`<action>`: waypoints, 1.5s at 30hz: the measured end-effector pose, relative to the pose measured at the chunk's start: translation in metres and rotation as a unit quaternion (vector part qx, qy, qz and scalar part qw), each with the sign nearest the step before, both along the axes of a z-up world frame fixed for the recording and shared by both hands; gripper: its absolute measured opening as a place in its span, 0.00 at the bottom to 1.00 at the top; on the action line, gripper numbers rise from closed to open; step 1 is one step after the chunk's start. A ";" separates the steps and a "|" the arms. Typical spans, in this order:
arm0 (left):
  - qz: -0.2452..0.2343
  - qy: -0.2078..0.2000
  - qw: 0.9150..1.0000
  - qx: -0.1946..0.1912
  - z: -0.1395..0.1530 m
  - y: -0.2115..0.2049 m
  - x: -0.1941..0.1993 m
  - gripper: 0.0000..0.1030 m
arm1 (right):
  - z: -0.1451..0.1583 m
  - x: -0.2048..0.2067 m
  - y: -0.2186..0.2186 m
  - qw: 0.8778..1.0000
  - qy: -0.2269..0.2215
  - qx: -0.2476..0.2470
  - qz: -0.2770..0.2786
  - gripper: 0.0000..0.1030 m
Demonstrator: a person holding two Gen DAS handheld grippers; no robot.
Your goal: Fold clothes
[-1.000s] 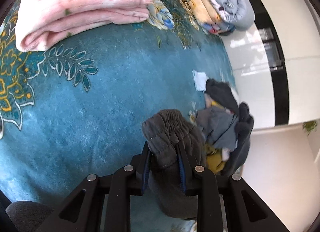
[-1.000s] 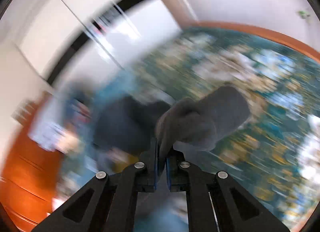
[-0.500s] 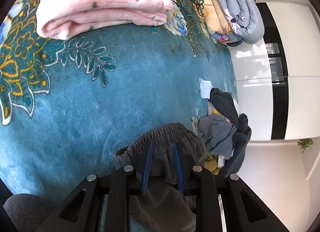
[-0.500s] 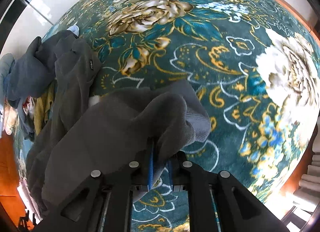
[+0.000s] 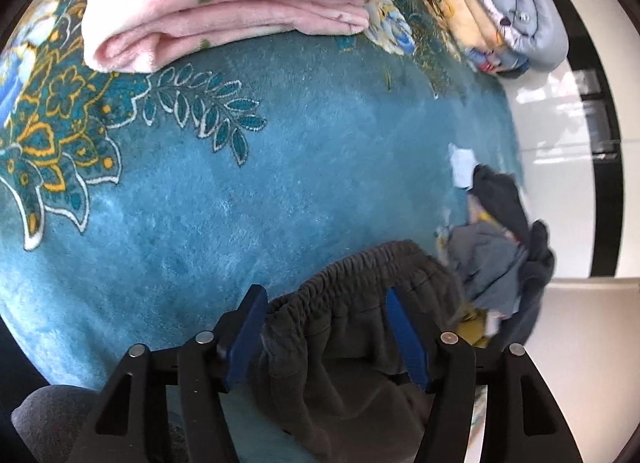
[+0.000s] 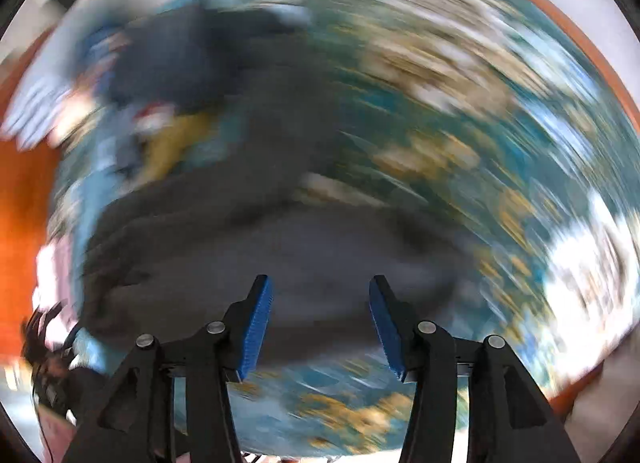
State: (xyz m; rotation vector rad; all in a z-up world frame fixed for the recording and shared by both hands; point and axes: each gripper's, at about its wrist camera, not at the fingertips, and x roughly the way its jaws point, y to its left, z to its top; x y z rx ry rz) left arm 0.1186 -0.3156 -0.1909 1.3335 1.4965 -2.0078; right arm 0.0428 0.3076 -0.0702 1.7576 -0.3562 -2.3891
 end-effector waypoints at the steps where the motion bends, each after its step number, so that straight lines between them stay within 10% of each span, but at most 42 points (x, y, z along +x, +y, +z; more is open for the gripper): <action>1: -0.003 -0.002 1.000 -0.004 0.000 0.001 0.000 0.65 | 0.000 -0.017 -0.031 0.999 0.009 -0.013 0.031 0.57; 10: -0.002 -0.001 0.997 -0.071 0.012 0.014 0.003 0.67 | -0.050 -0.139 -0.315 0.951 0.020 -0.064 0.302 0.65; 13: 0.016 -0.017 0.994 -0.102 0.011 0.011 0.002 0.73 | -0.074 -0.151 -0.342 0.945 -0.010 -0.047 0.323 0.67; 27: -0.073 -0.055 0.996 0.012 -0.039 0.012 -0.033 0.77 | -0.149 -0.183 -0.404 0.916 -0.133 -0.023 0.378 0.68; 30: -0.072 -0.050 0.996 0.018 -0.038 0.013 -0.033 0.74 | -0.141 -0.175 -0.404 0.909 -0.125 -0.019 0.396 0.53; 34: -0.072 -0.045 0.996 0.018 -0.036 0.013 -0.032 0.40 | -0.127 -0.164 -0.400 0.914 -0.097 -0.001 0.395 0.20; 37: -0.077 -0.042 0.996 0.011 -0.032 0.011 -0.031 0.21 | -0.115 -0.157 -0.397 0.917 -0.075 0.012 0.392 0.14; 45: -0.003 0.066 0.996 -0.064 0.012 -0.003 -0.002 0.20 | -0.058 -0.160 -0.435 0.920 0.045 -0.009 0.389 0.11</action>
